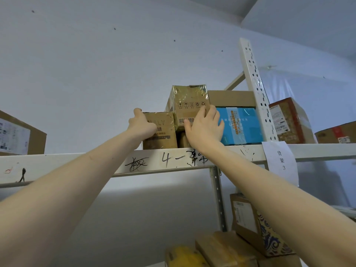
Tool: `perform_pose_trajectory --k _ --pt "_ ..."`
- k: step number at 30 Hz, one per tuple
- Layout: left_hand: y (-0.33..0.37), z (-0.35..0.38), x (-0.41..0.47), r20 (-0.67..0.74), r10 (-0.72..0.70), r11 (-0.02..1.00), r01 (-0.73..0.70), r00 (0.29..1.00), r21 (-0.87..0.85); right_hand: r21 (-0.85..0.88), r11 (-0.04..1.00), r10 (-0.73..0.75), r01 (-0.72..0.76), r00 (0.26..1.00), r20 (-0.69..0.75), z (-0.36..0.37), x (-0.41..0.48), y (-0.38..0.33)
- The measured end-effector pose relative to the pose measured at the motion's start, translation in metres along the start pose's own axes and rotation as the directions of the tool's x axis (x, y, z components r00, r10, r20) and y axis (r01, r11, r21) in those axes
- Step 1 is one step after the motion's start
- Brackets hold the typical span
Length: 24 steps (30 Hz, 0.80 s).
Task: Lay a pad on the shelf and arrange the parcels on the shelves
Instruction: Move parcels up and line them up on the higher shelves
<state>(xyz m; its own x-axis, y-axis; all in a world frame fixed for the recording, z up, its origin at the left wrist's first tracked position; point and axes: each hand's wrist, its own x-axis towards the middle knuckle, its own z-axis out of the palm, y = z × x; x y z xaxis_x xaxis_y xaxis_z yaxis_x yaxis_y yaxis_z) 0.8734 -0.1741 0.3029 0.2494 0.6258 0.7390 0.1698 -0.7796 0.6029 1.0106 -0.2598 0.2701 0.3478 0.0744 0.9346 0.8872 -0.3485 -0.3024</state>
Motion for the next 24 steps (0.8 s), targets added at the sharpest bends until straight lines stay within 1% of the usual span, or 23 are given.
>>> perform_pose_trajectory --k 1,3,4,5,7,10,12,14,18,21,24 --pt "0.002 0.002 -0.004 -0.028 -0.013 0.999 0.013 1.000 0.031 0.037 0.999 -0.013 0.014 1.000 -0.021 0.001 -0.003 0.002" --pt "0.006 0.005 -0.013 -0.119 -0.015 0.996 0.026 0.993 0.089 0.104 0.990 -0.084 0.098 0.988 -0.129 0.004 -0.012 0.006" --pt "0.009 0.007 -0.016 -0.165 0.000 0.992 0.021 0.986 0.126 0.103 0.984 -0.128 0.146 0.978 -0.163 0.005 -0.016 0.009" --pt "0.011 0.009 -0.018 -0.193 0.014 0.986 0.018 0.981 0.164 0.091 0.979 -0.165 0.181 0.973 -0.164 0.006 -0.019 0.012" --pt "0.016 0.011 -0.022 -0.189 0.009 0.976 0.032 0.982 0.215 0.084 0.976 -0.188 0.200 0.974 -0.130 0.009 -0.024 0.018" --pt "0.024 0.015 -0.030 -0.189 -0.002 0.971 0.047 0.982 0.234 0.136 0.972 -0.169 0.192 0.972 -0.163 0.011 -0.031 0.025" --pt "0.027 0.018 -0.040 -0.200 0.060 0.970 -0.010 0.978 0.245 0.203 0.958 -0.162 0.202 0.967 -0.199 0.012 -0.039 0.031" --pt "0.027 0.025 -0.051 -0.185 0.144 0.965 -0.096 0.972 0.244 0.255 0.936 -0.183 0.243 0.954 -0.237 0.015 -0.047 0.040" --pt "0.023 0.045 -0.079 -0.163 0.303 0.936 -0.261 0.939 0.234 0.397 0.858 -0.235 0.327 0.936 -0.263 0.021 -0.068 0.058" --pt "0.014 0.060 -0.101 -0.141 0.430 0.890 -0.391 0.892 0.236 0.440 0.817 -0.271 0.373 0.921 -0.278 0.024 -0.084 0.073" --pt "0.004 0.075 -0.125 -0.065 0.483 0.864 -0.462 0.873 0.201 0.471 0.785 -0.298 0.402 0.912 -0.282 0.024 -0.099 0.089"
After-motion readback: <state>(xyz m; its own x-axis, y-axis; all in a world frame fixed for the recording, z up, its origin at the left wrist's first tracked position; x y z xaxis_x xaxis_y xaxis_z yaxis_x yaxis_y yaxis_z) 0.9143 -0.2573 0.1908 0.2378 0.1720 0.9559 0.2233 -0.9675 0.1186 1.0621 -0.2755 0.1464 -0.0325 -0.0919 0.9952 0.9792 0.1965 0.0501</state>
